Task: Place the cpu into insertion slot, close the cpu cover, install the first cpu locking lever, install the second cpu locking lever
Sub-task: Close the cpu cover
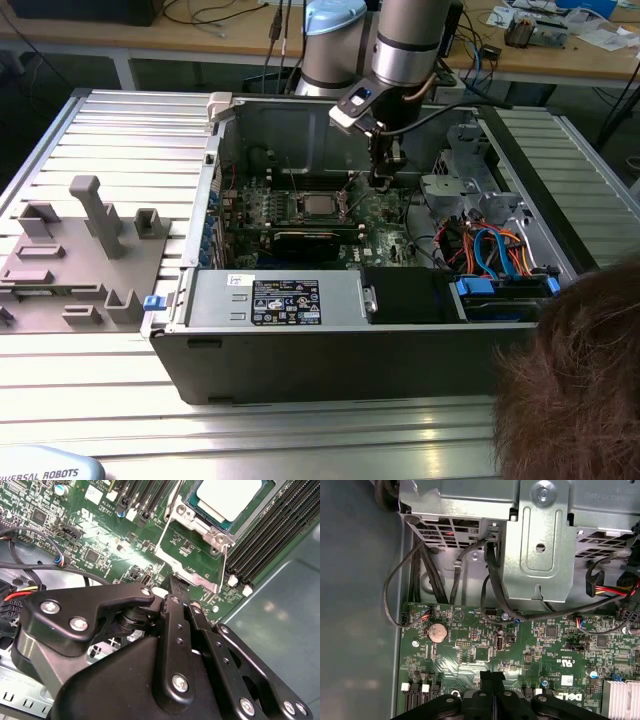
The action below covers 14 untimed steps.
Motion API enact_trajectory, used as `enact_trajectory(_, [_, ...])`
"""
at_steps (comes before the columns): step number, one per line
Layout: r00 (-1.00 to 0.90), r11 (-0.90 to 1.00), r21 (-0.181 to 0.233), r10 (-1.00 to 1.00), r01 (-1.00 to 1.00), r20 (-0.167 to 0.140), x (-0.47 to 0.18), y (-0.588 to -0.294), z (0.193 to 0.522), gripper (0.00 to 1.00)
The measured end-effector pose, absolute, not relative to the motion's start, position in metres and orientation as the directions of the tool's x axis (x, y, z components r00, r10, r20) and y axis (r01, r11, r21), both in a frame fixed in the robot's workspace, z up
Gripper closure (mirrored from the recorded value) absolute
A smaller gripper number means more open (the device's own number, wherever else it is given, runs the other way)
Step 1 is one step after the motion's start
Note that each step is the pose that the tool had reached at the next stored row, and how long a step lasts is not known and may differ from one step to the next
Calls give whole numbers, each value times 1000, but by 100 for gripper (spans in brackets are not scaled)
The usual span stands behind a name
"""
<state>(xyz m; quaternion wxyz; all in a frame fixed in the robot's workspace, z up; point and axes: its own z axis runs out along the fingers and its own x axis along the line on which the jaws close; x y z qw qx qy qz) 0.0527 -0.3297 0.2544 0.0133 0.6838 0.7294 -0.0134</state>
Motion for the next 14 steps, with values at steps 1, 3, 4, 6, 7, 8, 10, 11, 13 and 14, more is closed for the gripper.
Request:
enact_trajectory(1, [-64, 64, -1, 997, 998, -38, 52, -330, 254, 89])
enact_trajectory(3, [-64, 64, -1, 997, 998, -38, 51, -330, 254, 89])
enact_trajectory(4, [-64, 64, -1, 997, 998, -38, 51, -330, 254, 89])
enact_trajectory(6, [-65, 65, -1, 997, 998, -38, 51, -330, 254, 89])
enact_trajectory(7, [-64, 64, -1, 997, 998, -38, 51, -330, 254, 89])
enact_trajectory(8, [-64, 64, -1, 997, 998, -38, 50, -330, 254, 89])
enact_trajectory(10, [-64, 64, -1, 997, 998, -38, 50, -330, 254, 89])
enact_trajectory(11, [-64, 64, -1, 997, 998, -38, 49, -330, 254, 89])
enact_trajectory(13, [-65, 65, -1, 997, 998, -38, 48, -330, 254, 89])
enact_trajectory(14, [-64, 64, -1, 997, 998, -38, 47, -330, 254, 89])
